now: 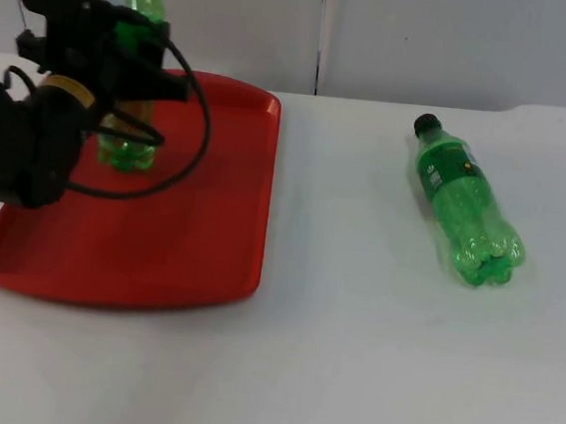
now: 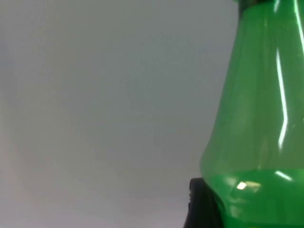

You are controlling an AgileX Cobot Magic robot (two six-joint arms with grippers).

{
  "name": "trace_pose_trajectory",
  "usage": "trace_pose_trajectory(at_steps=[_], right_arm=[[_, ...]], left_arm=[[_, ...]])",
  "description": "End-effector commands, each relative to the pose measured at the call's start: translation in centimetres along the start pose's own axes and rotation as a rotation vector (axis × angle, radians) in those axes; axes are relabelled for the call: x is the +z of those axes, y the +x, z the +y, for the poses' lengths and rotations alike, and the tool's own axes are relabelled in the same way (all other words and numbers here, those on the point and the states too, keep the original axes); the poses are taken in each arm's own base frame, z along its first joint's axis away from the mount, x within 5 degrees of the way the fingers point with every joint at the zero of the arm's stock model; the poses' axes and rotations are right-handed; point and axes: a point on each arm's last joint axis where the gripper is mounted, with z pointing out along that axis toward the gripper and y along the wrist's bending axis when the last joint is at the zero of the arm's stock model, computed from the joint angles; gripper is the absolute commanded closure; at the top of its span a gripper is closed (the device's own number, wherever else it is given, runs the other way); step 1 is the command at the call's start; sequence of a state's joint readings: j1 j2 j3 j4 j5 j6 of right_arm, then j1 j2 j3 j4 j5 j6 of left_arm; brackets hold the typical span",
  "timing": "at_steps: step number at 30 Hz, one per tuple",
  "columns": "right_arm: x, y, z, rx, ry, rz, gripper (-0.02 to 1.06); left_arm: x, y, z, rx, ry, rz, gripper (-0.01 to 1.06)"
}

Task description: Place the bottle upright on the tray.

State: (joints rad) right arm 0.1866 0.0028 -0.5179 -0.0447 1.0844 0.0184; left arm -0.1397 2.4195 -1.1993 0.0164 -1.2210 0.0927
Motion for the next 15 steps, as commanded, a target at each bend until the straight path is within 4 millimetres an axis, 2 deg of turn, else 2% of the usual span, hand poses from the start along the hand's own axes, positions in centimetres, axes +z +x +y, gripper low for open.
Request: trace_pose_trajectory(at_steps=[1, 15], right_arm=[[0.01, -0.01, 0.03, -0.003, 0.002, -0.009, -0.01], [0.01, -0.01, 0.03, -0.003, 0.002, -0.009, -0.01]], left_arm=[[-0.05, 0.28, 0.68, 0.003, 0.028, 0.002, 1.05], [-0.13, 0.37, 0.96, -0.01, 0.049, 0.004, 1.05]])
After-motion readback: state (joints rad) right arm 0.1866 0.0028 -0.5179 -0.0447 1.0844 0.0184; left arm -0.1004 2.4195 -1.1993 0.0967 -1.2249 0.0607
